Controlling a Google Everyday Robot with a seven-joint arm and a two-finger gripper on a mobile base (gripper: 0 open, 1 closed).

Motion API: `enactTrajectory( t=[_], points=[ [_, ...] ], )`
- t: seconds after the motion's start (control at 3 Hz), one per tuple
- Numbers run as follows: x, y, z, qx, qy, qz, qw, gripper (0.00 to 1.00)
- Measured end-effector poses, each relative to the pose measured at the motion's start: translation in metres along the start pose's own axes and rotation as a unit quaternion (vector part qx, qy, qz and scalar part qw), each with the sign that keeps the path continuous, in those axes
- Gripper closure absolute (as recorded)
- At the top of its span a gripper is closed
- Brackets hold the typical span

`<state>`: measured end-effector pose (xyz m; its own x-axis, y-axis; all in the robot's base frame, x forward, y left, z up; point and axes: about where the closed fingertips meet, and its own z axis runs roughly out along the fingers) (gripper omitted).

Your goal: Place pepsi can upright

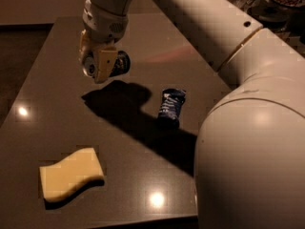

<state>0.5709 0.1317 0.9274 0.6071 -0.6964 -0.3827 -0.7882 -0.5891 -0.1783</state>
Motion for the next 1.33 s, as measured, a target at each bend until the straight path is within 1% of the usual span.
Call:
enactTrajectory(
  t=[0.33, 0.67, 1.0, 1.33],
  points=[
    [-0.007, -0.005, -0.019, 0.022, -0.109, 0.051, 0.9925, 1.00],
    [-0.020, -0.005, -0.028, 0.026, -0.211, 0.087, 0.9733, 1.00],
    [-0.027, -0.003, -0.027, 0.019, -0.287, 0.121, 0.9501, 1.00],
    [-0.029, 0.001, -0.021, 0.009, -0.333, 0.146, 0.9315, 1.00]
  ],
)
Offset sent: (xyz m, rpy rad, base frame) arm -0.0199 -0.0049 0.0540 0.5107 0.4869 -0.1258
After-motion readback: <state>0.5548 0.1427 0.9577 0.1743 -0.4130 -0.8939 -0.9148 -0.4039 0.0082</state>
